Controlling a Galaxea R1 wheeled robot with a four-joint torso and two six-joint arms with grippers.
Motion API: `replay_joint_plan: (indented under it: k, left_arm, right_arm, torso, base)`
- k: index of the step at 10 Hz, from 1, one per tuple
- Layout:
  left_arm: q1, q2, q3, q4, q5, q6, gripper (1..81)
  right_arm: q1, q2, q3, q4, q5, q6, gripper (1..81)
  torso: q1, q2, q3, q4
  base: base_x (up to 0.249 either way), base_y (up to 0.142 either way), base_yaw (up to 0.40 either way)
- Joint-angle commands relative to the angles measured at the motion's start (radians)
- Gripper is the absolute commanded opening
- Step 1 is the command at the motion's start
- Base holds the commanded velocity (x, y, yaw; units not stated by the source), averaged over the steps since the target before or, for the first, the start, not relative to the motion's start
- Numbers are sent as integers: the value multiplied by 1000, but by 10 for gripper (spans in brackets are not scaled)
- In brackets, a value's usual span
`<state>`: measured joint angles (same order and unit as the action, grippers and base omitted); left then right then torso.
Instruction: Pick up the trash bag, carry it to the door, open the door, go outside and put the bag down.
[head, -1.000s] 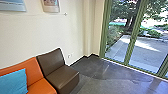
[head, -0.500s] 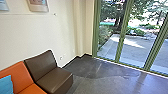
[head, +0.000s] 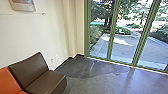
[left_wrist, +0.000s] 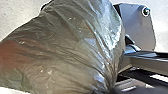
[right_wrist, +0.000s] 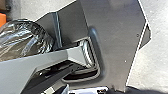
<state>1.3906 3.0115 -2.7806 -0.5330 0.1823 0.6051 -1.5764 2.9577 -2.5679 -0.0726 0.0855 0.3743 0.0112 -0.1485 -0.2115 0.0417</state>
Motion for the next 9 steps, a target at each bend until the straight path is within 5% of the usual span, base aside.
replay_joint_plan:
  k: [1, 9]
  left_arm:
    - [-57, -5, -4, 12, 72, 7, 10]
    - [-57, -3, -5, 13, 72, 7, 10]
  right_arm:
    - [29, 2, 5, -7, -55, -3, 811]
    - [18, 2, 5, -9, -53, -3, 811]
  torso:
    - [0, 0, 0, 0]
    - [0, 0, 0, 0]
  base:
    - [0, 0, -258]
    - [0, 0, -258]
